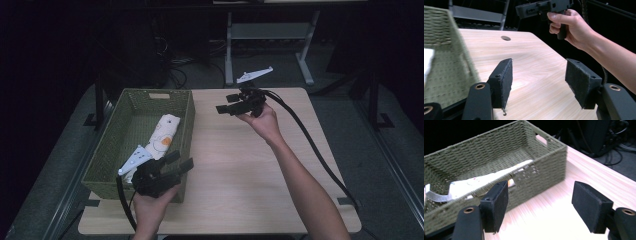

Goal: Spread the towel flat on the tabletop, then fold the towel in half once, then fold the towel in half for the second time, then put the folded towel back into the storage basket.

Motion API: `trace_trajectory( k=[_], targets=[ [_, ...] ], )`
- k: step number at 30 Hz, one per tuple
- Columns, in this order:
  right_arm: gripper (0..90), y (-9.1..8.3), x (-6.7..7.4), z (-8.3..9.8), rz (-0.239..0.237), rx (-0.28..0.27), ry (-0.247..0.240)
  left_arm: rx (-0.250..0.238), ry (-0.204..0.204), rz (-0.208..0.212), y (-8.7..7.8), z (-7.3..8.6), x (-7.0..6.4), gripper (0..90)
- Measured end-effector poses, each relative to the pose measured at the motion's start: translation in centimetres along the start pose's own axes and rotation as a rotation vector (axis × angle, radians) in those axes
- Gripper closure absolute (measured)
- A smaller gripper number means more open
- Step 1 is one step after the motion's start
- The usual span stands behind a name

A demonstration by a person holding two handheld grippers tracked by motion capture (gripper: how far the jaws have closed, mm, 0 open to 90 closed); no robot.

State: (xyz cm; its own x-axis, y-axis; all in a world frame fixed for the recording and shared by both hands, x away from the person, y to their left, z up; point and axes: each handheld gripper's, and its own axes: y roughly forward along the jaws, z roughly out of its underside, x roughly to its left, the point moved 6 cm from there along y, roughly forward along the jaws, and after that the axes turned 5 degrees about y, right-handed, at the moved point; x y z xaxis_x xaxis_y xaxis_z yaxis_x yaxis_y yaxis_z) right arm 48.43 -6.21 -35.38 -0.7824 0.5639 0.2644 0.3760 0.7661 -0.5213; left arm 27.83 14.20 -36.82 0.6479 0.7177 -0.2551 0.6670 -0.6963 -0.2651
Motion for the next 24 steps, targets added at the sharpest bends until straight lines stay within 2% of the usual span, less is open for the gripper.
trace_trajectory(
  k=[7,15,24],
  targets=[
    [29.1,-2.5,-1.2,2.1,0.038,-0.010,0.019,0.031,0.025,0.046,1.7,0.0,-1.4,37.7],
    [28.9,-5.1,-3.0,5.0,0.074,-0.019,0.080,0.059,0.023,0.087,3.3,0.1,-2.3,37.3],
    [28.5,-6.8,-4.2,7.0,0.100,-0.026,0.110,0.076,0.029,0.101,4.4,0.4,-2.9,36.8]
  ],
)
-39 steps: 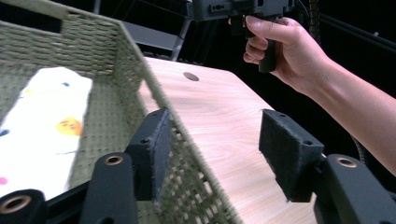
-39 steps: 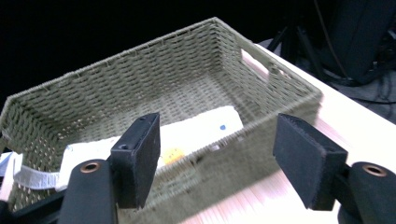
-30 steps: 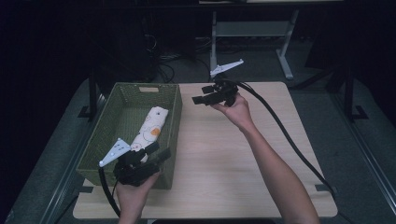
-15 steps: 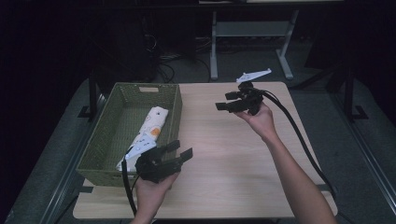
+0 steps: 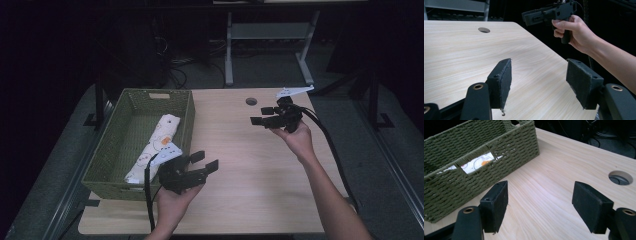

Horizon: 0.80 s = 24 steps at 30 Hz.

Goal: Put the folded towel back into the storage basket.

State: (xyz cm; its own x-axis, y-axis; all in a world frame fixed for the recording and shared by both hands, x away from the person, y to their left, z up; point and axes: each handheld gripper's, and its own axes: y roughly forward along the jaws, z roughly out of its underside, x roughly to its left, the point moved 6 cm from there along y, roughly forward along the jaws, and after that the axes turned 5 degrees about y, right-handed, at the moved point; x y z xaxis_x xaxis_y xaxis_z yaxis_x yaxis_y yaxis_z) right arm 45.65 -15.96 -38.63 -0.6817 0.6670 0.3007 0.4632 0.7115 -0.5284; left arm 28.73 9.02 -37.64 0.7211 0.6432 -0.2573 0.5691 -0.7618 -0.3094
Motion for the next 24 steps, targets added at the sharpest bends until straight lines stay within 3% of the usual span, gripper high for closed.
trace_trajectory(
  k=[11,24],
  targets=[
    [28.0,-1.0,-1.0,1.6,0.011,-0.001,0.034,0.024,0.005,0.009,0.9,0.2,-0.3,36.8],
    [27.7,-3.6,-2.6,4.8,0.055,-0.011,0.066,0.080,0.030,-0.016,3.8,1.1,-0.6,35.0]
  ],
)
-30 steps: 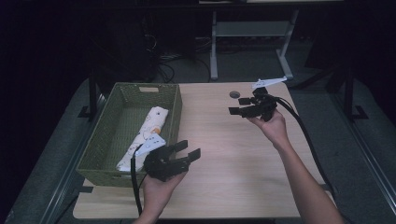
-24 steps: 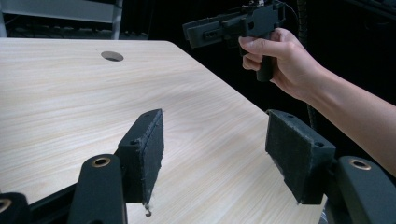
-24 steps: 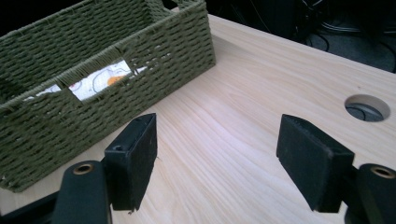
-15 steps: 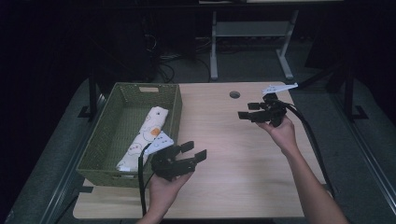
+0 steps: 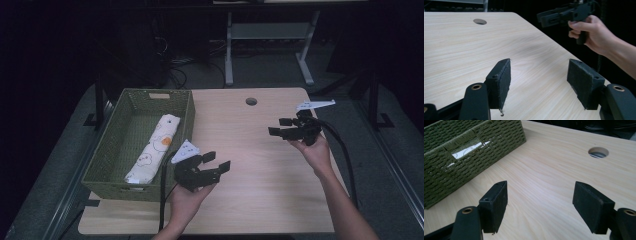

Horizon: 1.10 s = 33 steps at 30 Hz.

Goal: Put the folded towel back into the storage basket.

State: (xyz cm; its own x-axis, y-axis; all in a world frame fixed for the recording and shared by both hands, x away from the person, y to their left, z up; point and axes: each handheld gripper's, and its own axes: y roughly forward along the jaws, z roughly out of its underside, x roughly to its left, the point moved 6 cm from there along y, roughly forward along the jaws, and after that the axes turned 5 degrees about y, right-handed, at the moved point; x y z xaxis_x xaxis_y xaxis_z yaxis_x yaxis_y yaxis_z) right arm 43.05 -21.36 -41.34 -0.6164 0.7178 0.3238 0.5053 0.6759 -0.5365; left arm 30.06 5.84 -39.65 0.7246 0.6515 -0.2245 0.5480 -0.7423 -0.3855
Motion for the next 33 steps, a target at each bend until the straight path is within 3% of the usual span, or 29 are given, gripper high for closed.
trace_trajectory(
  k=[13,33],
  targets=[
    [27.3,-2.6,-1.5,3.5,0.042,0.008,0.030,0.032,0.018,-0.018,1.9,0.7,-0.2,33.7],
    [27.3,-4.8,-2.2,6.8,0.070,0.007,0.047,0.057,0.017,-0.058,3.5,1.9,0.1,31.3]
  ],
)
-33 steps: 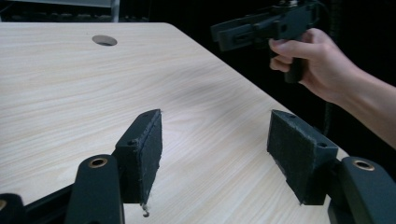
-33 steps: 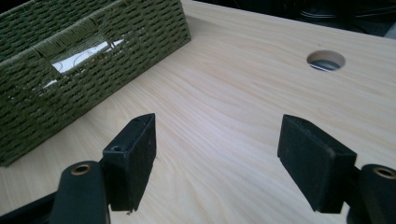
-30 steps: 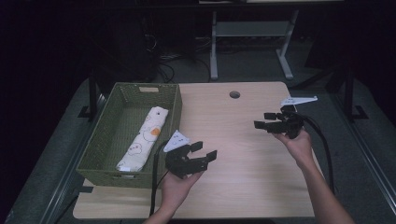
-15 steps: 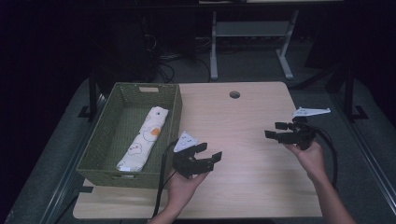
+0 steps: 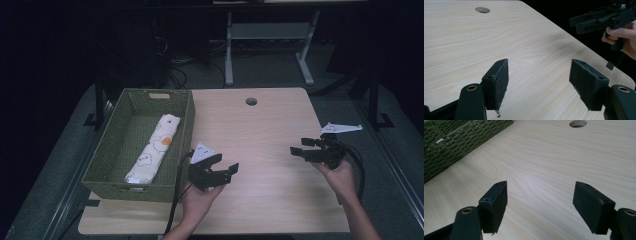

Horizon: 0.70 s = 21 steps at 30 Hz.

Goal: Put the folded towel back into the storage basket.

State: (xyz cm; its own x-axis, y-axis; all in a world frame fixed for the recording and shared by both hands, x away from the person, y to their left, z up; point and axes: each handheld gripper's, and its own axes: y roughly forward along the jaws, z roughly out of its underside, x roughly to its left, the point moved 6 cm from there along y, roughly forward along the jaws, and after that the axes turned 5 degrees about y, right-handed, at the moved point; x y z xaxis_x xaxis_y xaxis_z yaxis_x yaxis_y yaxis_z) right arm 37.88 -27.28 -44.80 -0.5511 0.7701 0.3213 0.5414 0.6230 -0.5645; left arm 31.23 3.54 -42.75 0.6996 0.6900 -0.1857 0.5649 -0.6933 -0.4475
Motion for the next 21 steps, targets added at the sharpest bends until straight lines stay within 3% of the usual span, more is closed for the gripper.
trace_trajectory(
  k=[21],
  targets=[
    [27.1,-1.9,-0.6,4.5,0.008,0.007,0.028,0.046,0.031,-0.014,1.7,1.7,-0.3,30.7]
  ],
)
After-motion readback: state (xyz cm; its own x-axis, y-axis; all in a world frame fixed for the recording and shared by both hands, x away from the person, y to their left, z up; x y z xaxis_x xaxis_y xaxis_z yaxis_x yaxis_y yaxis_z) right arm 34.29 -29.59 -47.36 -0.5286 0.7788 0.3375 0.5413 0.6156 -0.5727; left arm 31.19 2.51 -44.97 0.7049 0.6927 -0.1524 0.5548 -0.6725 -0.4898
